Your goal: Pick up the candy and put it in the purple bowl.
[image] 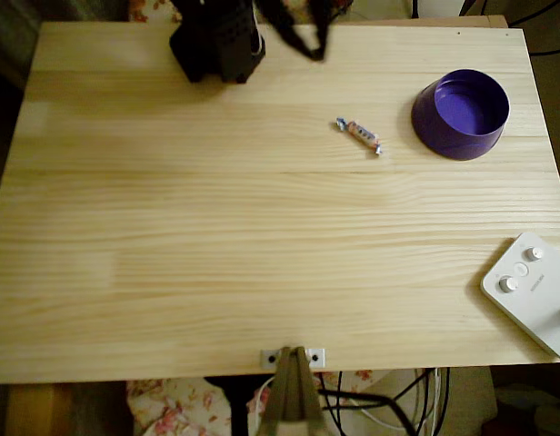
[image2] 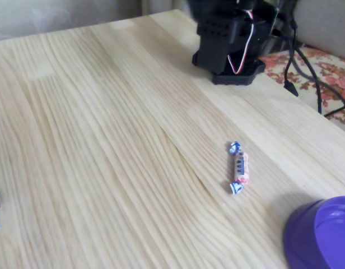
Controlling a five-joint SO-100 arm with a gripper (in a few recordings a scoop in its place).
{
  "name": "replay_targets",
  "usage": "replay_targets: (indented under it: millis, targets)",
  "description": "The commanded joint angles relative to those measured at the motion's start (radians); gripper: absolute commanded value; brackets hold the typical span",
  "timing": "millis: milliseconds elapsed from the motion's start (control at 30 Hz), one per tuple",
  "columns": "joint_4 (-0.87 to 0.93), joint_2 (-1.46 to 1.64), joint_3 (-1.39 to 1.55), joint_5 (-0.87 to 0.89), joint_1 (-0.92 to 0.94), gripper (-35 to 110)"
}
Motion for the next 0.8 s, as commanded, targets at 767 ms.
replay_targets:
  millis: [767]
  targets:
    - [-0.548, -0.646, 0.127, -0.005, -0.331, 4]
